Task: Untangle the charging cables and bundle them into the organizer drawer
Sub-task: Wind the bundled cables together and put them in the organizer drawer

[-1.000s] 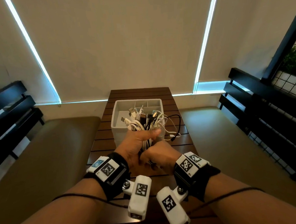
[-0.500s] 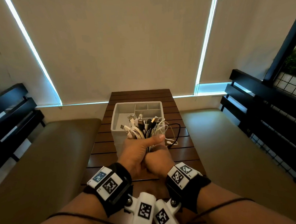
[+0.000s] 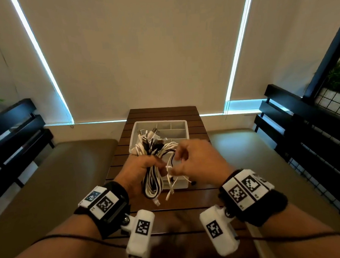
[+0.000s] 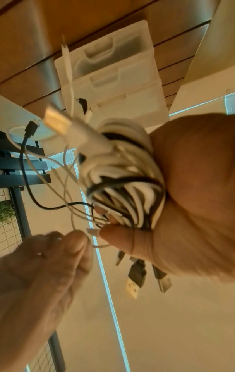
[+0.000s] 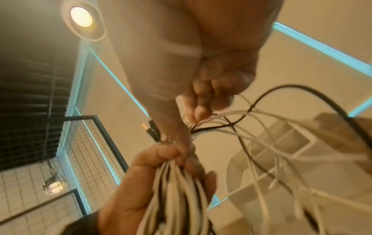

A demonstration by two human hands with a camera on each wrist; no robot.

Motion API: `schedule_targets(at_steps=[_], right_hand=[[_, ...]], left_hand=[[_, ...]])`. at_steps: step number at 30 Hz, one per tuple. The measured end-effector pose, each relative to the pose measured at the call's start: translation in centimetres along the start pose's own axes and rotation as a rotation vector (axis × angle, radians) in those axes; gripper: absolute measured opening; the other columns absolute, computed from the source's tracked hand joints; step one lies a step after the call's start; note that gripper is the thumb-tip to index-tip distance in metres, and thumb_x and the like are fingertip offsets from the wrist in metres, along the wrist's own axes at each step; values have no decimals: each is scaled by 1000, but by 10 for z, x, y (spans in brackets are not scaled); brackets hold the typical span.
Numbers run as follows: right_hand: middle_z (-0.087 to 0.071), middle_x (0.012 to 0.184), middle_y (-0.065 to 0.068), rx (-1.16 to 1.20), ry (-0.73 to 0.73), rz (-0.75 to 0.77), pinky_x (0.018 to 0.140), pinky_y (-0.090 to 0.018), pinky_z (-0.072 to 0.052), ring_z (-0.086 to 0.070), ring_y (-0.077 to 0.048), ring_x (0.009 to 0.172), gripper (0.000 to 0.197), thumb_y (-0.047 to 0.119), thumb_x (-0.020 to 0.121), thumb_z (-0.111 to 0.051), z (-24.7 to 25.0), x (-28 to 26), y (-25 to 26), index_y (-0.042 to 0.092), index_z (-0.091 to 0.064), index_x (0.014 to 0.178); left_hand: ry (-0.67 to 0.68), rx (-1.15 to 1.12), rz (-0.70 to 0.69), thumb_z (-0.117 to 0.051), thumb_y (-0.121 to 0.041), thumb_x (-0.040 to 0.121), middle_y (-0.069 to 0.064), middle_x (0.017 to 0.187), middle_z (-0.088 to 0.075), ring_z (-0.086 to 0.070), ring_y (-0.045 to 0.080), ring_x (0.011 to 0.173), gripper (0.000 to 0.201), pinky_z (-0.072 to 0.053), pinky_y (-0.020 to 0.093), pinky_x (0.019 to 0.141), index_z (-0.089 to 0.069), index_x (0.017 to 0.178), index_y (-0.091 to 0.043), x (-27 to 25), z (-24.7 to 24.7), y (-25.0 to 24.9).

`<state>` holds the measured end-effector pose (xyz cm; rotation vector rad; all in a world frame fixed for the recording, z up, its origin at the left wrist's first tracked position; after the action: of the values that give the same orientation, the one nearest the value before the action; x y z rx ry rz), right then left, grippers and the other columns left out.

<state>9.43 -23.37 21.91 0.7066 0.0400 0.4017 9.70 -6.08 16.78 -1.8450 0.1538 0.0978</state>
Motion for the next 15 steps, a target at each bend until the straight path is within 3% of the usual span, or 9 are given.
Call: schedule_targets(at_steps=[1, 3, 5, 6, 8, 10, 11, 13, 15], right_hand=[[-56, 85, 12, -41, -101, 48, 63, -21, -46, -54, -5, 75, 38, 32, 66, -84, 5, 4, -1, 25, -55, 90], [-48, 106, 12, -150, -203, 116, 81, -26, -45, -46, -10, 98, 56, 36, 61, -83, 10, 13, -4, 30, -49, 106], [-41, 125, 7, -257, -148, 97, 99, -37, -38, -37, -16, 117, 69, 40, 64, -79, 12, 21, -8, 33, -46, 123], [-41, 130, 6, -260, -78, 77, 103, -41, -36, -37, -17, 121, 66, 40, 68, -77, 12, 26, -10, 33, -47, 126], [-55, 120, 8, -111, 77, 47, 97, -40, -43, -51, -13, 109, 40, 36, 77, -73, 16, 29, -12, 32, -57, 113], [-66, 96, 2, 19, 190, 76, 79, -31, -46, -58, -9, 84, 13, 30, 85, -69, 22, 28, -16, 23, -61, 94], [-69, 91, -2, 75, 236, 103, 75, -28, -45, -60, -8, 79, 11, 27, 89, -65, 25, 27, -18, 17, -62, 92], [-71, 82, -5, 259, 329, 142, 77, -30, -49, -66, -10, 78, 14, 25, 94, -58, 28, 24, -23, 11, -61, 95], [-65, 71, 0, 465, 368, 142, 72, -32, -52, -66, -15, 69, 21, 39, 94, -50, 26, 20, -25, 23, -64, 90]], left_hand=[[17, 20, -2, -61, 11, 73, 16, 64, -60, -61, 28, 61, 14, -53, 39, 66, -69, 77, -1, -1, 1, -1], [71, 30, 5, -66, 5, 66, 14, 61, -58, -60, 27, 58, 14, -52, 39, 67, -69, 77, -3, -5, -2, -4], [116, 33, 17, -67, 1, 62, 13, 59, -57, -59, 26, 55, 17, -52, 39, 66, -70, 79, -3, -7, -7, -6], [135, 42, 21, -67, 1, 62, 12, 59, -57, -58, 25, 54, 19, -51, 38, 66, -69, 81, -3, -7, -8, -6], [158, 52, 16, -67, 0, 62, 11, 58, -57, -58, 24, 52, 25, -50, 38, 66, -68, 87, -1, -8, -8, -8], [164, 52, 8, -67, -1, 63, 10, 58, -57, -57, 22, 52, 28, -49, 38, 66, -65, 91, 0, -8, -7, -12], [165, 45, 8, -66, -1, 64, 10, 57, -56, -57, 22, 51, 28, -49, 38, 65, -64, 91, 0, -8, -5, -14], [169, 24, 5, -66, -2, 65, 9, 57, -54, -55, 21, 50, 28, -49, 37, 63, -62, 92, 0, -7, -3, -17], [165, 13, 5, -66, -3, 66, 9, 57, -53, -54, 21, 50, 30, -48, 36, 62, -60, 95, 1, -6, -1, -18]])
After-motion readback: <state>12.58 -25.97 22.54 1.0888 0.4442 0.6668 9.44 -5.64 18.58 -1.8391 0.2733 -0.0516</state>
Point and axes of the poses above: each hand's wrist, its own x-axis towards the middle knuckle, its own z-axis out of the back of the hand, y = z × x, the point moved 1 cm from there along x, towards the middle knuckle
